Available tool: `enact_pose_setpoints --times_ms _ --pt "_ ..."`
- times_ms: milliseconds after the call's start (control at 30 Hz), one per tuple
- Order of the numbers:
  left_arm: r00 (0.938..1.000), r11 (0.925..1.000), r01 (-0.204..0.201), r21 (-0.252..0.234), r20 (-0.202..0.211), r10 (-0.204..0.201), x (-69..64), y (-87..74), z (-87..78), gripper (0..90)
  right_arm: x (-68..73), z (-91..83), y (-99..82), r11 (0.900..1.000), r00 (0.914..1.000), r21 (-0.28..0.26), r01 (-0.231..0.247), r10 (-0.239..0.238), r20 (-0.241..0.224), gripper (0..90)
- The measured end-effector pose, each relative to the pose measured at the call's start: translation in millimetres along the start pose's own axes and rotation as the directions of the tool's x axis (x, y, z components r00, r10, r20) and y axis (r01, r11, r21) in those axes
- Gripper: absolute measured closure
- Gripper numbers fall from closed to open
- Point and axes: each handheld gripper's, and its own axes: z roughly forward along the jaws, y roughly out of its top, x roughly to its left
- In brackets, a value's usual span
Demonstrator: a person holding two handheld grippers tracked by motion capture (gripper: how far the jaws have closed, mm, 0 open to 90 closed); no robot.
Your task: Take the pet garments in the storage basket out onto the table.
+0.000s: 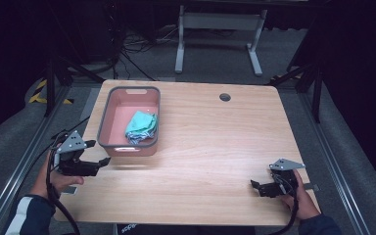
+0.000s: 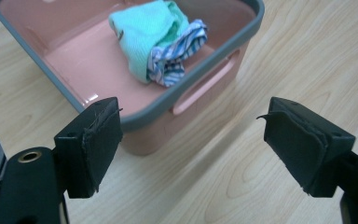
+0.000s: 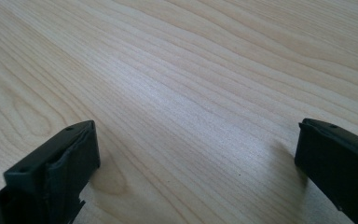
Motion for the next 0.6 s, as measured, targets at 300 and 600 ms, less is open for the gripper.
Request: enact_pose_setpoints --times_ms 300,600 --pt "0.9996 0.9996 -0.026 -0.012 0.008 0.026 5.1 37.1 5.4 18.9 0.0 0.0 0.0 1.0000 1.0000 0.000 0.000 0.000 0.000 0.0" --pt "0.9989 0.9989 -0.045 0.015 0.015 0.045 8.2 62.2 21.7 18.8 0.5 0.0 0.1 1.0000 1.0000 -0.002 -0.002 0.002 -0.005 0.1"
